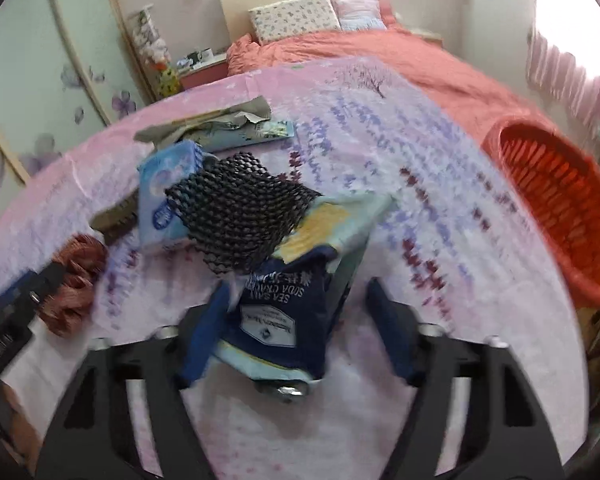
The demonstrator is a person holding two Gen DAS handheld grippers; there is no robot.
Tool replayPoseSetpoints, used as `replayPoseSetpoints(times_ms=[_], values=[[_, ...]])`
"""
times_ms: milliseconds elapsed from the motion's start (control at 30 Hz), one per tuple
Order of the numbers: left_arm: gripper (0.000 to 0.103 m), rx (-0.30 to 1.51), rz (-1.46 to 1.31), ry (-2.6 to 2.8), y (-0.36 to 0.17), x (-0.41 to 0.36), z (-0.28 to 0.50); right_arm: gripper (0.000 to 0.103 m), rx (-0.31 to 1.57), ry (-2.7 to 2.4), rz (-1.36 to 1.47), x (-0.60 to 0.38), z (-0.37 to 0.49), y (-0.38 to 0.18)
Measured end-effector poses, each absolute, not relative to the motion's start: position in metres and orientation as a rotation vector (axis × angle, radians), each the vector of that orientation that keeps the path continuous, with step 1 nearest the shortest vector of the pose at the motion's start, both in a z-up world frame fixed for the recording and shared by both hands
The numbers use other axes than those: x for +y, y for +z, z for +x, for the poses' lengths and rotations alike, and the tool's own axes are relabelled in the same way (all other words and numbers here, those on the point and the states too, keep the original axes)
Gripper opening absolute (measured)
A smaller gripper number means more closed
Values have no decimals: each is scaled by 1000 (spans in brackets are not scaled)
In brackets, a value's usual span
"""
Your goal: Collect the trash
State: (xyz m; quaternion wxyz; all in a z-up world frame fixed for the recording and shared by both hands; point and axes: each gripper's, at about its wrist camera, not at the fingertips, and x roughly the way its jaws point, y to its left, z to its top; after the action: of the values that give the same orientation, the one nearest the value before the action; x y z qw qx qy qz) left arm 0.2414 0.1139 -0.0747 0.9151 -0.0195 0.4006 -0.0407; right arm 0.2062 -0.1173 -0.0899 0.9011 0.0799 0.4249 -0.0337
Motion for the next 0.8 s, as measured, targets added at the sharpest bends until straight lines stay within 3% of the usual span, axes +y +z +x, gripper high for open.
replayPoseSetpoints(times_ms=[100,400,633,800], values=[[68,825,-29,-89,-77,113,243,45,870,-87,184,-139,210,-91],[80,814,-1,-120,-79,110,239,45,873,-79,89,-156,226,-93],[82,826,47,-105,-87,101,246,46,873,-71,98,-157,224,-93],[57,876,48,-32,-98,111,264,46,874,-46,71,-158,230,-92]])
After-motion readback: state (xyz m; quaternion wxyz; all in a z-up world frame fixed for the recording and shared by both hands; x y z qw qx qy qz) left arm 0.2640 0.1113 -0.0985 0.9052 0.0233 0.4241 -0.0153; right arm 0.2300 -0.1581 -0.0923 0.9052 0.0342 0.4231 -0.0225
